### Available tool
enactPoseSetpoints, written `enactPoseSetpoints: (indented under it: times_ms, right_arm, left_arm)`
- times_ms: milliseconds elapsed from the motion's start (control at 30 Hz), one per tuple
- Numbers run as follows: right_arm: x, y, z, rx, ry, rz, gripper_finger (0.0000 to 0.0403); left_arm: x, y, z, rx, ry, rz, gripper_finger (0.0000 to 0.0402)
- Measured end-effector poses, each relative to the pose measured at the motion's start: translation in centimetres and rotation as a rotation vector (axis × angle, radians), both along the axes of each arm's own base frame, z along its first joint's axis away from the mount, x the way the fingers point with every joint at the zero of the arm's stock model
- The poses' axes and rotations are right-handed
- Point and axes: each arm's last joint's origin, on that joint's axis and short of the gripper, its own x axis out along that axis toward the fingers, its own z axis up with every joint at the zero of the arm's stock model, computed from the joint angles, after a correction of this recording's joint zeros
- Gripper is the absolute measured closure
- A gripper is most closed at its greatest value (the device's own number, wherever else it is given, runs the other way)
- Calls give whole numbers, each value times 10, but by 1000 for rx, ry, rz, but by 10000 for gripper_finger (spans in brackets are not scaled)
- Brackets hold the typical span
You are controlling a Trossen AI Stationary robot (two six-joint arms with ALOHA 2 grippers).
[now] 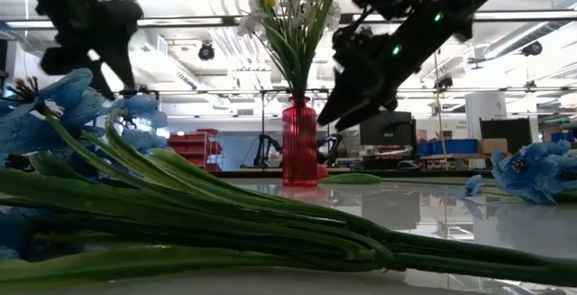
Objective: Sort flowers into vase by color
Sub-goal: Put the left red tulip into the yellow flower vase
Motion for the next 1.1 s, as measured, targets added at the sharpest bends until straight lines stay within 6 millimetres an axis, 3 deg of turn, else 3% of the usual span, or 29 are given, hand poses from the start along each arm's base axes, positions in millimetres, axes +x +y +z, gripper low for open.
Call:
enactPoseSetpoints:
  times_ms: [200,433,667,867,1100]
  right_arm:
    - [-32,12,27,77,59,-48,42]
    - [-71,21,65,43,15,-125,42]
    - [-99,19,98,-45,-100,-128,42]
    - [-116,17,116,-106,-169,-102,42]
    - [-130,16,128,-182,-193,-42,42]
  left_arm:
    - [5,23,-20,-14,163,251,170]
    - [6,64,-50,-155,475,333,170]
    - [13,83,-81,-250,716,351,175]
    - [17,93,-106,-265,954,391,228]
    - [21,107,-129,-338,1045,378,301]
